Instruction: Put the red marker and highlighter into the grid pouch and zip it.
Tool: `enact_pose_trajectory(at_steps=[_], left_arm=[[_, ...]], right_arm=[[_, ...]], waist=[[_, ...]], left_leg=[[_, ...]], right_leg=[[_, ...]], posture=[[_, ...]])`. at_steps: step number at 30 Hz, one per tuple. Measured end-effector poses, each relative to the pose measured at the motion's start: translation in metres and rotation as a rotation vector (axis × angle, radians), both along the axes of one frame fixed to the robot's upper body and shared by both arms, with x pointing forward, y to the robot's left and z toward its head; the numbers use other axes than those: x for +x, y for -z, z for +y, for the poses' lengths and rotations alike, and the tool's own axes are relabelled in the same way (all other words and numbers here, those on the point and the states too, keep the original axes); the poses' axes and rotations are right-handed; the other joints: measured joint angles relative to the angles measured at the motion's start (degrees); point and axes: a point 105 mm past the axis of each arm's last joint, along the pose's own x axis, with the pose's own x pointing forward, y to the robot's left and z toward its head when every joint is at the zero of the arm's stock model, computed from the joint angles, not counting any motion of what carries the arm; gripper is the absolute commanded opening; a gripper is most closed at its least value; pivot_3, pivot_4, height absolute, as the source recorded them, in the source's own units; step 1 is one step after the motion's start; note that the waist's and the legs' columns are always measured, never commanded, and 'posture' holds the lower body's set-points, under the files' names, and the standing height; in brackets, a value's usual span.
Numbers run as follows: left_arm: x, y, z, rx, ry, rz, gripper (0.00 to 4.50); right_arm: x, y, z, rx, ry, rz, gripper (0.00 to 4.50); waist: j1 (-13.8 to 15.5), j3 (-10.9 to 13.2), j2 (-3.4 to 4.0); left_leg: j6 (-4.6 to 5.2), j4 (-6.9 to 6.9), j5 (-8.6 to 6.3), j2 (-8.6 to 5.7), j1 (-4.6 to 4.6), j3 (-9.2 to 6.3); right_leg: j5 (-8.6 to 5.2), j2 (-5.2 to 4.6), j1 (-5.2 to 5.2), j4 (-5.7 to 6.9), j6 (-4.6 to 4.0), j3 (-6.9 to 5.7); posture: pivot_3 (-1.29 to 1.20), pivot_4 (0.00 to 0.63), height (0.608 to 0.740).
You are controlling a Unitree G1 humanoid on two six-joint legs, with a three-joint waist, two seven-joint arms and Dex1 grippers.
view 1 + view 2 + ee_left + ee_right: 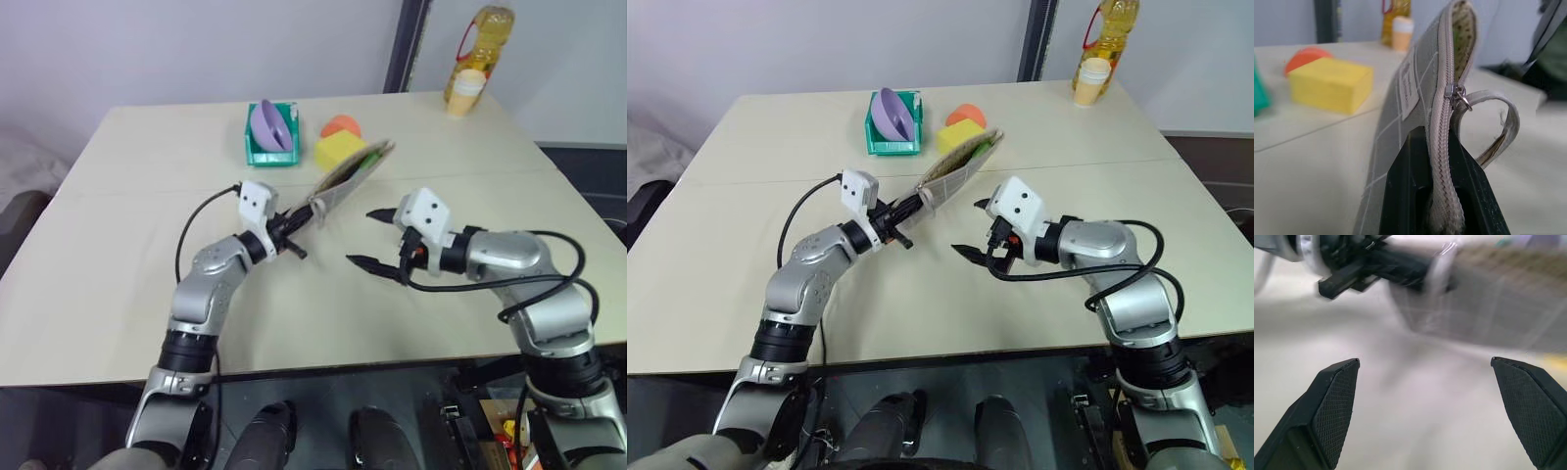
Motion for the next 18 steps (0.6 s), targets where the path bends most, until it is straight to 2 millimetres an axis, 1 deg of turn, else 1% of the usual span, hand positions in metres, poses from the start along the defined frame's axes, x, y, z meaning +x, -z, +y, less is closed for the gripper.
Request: enact_pose_trajectory(at_steps=[3, 7, 10, 13, 14, 17, 18], left_arm=[[0.0, -0.004, -0.011, -0.025, 0.052, 0.04, 0.0], [0.002, 0.001, -0.01, -0.034, 0.057, 0.087, 0.0], [0.002, 0.003, -0.009, -0.035, 0.058, 0.102, 0.0], [0.002, 0.004, -0.008, -0.03, 0.056, 0.105, 0.0], [0.001, 0.005, -0.008, -0.029, 0.056, 0.107, 0.0], [0.0, 0.008, -0.007, -0.025, 0.054, 0.113, 0.0], [0.0, 0.008, -0.007, -0.024, 0.053, 0.113, 0.0]], right_arm=[[0.011, 0.007, 0.016, 0.129, 0.084, 0.071, 4.46], [0.02, 0.01, 0.014, 0.153, 0.165, 0.081, 4.46], [0.023, 0.011, 0.019, 0.18, 0.191, 0.084, 4.46], [0.025, 0.011, 0.021, 0.202, 0.203, 0.087, 3.64], [0.025, 0.011, 0.021, 0.206, 0.206, 0.089, 3.2], [0.026, 0.009, 0.024, 0.231, 0.206, 0.094, 1.65], [0.026, 0.008, 0.024, 0.233, 0.204, 0.093, 1.04]], waist=[[-0.61, 0.0, 0.01], [-0.57, 0.0, 0.01], [-0.58, 0.0, 0.01], [-0.6, 0.0, 0.01], [-0.61, 0.0, 0.01], [-0.62, 0.0, 0.01], [-0.61, 0.0, 0.01]], left_leg=[[-0.05, 0.0, 0.03, -0.01, 0.01, -0.03], [-0.06, 0.0, 0.04, -0.04, 0.01, -0.02], [-0.06, -0.02, 0.04, -0.04, 0.01, -0.02], [-0.06, -0.02, 0.04, -0.04, 0.01, -0.02], [-0.06, -0.02, 0.04, -0.04, 0.01, -0.02], [-0.06, -0.02, 0.04, -0.04, 0.01, -0.02], [-0.06, -0.02, 0.04, -0.04, 0.01, -0.02]], right_leg=[[0.0, 0.02, -0.02, 0.09, -0.01, 0.01], [0.01, 0.0, -0.03, 0.09, -0.01, 0.02], [0.0, 0.0, -0.04, 0.09, -0.01, 0.02], [0.01, 0.0, -0.03, 0.09, -0.01, 0.02], [0.01, 0.0, -0.04, 0.09, -0.01, 0.02], [0.01, 0.01, -0.04, 0.09, -0.01, 0.03], [0.01, 0.0, -0.04, 0.09, -0.01, 0.03]], posture=[[0.0, 0.15, 0.74], [0.0, 0.15, 0.74], [0.0, 0.15, 0.74], [0.0, 0.15, 0.74], [0.0, 0.15, 0.74], [0.0, 0.15, 0.74], [0.0, 0.15, 0.74]])
